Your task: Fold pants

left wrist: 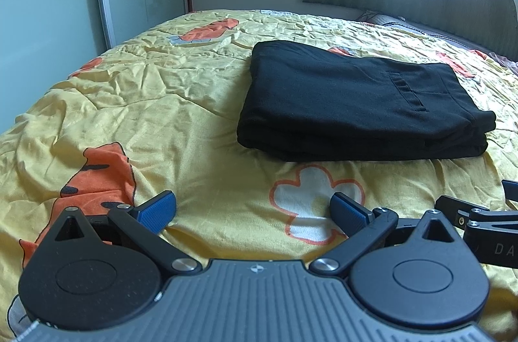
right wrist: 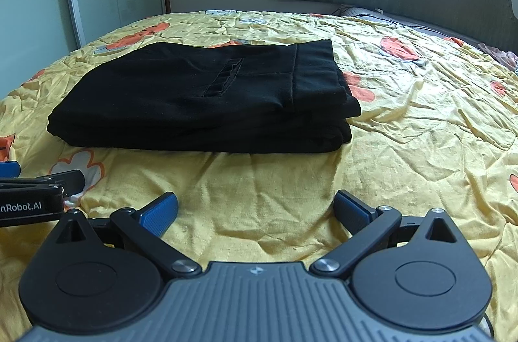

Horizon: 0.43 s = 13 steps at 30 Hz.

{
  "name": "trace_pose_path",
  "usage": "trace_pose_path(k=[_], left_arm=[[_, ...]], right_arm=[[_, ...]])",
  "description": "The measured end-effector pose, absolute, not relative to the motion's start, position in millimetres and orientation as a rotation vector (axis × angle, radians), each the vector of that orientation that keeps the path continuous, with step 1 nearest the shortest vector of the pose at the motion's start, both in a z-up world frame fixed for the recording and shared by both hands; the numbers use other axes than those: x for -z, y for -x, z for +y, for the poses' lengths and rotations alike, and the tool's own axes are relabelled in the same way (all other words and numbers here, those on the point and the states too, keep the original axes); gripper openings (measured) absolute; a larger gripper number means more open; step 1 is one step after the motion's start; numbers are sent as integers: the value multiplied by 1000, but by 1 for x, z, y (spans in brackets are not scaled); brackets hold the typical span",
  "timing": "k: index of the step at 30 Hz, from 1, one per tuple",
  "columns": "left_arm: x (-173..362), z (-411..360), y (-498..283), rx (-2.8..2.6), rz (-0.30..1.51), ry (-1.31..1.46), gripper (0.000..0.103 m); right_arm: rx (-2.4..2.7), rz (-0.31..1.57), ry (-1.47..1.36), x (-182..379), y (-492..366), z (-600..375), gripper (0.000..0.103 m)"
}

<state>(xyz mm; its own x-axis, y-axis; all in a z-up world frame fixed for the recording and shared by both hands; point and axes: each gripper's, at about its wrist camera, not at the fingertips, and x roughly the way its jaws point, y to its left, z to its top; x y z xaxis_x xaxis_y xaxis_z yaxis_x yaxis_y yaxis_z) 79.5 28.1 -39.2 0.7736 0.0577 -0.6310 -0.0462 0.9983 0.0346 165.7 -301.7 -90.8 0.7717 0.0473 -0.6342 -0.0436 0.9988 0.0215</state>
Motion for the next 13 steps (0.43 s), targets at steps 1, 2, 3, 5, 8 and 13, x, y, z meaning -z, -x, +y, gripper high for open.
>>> trace_pose_path(k=[1,2,3,5,8,13], left_arm=[[39,28,-80,-56,684,-17,103],[39,28,-80,-56,684,-17,103],[39,28,-80,-56,684,-17,103],[39,28,-80,-56,684,-18,103],[39,28,-80,-56,684,-18,103],[39,28,-80,-52,683,-14,103]], right_arm=[[-49,688,-5,91,-166,-302,103],[-49,688,-5,91,-166,-302,103],[-48,688,-6,91,-166,-302,103],[-48,688,-6,91,-166,-302,103],[-48,688,-6,91,-166,-302,103],[-48,688,-6,91,-166,-302,103]])
